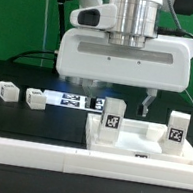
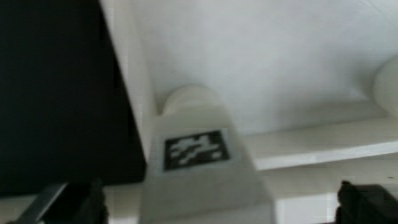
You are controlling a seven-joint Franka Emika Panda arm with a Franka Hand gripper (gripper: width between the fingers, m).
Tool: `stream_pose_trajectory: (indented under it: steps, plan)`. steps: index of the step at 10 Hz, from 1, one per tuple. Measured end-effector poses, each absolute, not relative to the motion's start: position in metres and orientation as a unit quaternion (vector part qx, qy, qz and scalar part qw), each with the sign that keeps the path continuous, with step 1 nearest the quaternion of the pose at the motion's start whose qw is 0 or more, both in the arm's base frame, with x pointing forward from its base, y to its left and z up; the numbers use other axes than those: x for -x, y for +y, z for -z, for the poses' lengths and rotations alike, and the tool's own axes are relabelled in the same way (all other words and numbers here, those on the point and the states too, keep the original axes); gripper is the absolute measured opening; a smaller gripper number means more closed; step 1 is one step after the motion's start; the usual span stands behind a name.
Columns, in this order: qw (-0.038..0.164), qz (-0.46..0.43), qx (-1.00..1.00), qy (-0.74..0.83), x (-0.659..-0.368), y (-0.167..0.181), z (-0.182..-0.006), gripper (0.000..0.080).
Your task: Assemble square table
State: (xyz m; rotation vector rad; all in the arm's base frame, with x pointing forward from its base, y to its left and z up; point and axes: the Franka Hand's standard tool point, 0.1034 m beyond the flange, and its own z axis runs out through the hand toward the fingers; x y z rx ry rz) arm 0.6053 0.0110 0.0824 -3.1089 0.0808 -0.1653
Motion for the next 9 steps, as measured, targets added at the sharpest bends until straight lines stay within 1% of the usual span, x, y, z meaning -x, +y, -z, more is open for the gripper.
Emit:
stream_pose_trajectory:
  steps: [2,3,5,6,7,8,9]
  plan:
    - [0.006,0.055,0.998,-0.029,-0.6066,0.0085,-0.0826,0.0649]
    - [0.006,0.055,0.998,-0.039,-0.6062,0.0081,-0.0822,0.0649]
    - [0.006,0.055,0.998,-0.038,-0.606,0.0081,-0.0821,0.039]
    - [0.006,0.055,0.998,-0.028,-0.6061,0.008,-0.0822,0.039]
    - [0.006,0.055,0.998,-0.028,-0.606,0.008,-0.0821,0.0289]
    - [0.006,0.055,0.998,-0.027,-0.606,0.008,-0.0821,0.0289]
    - [0.009,0.054,0.998,0.012,-0.6061,0.0079,-0.0822,0.0289]
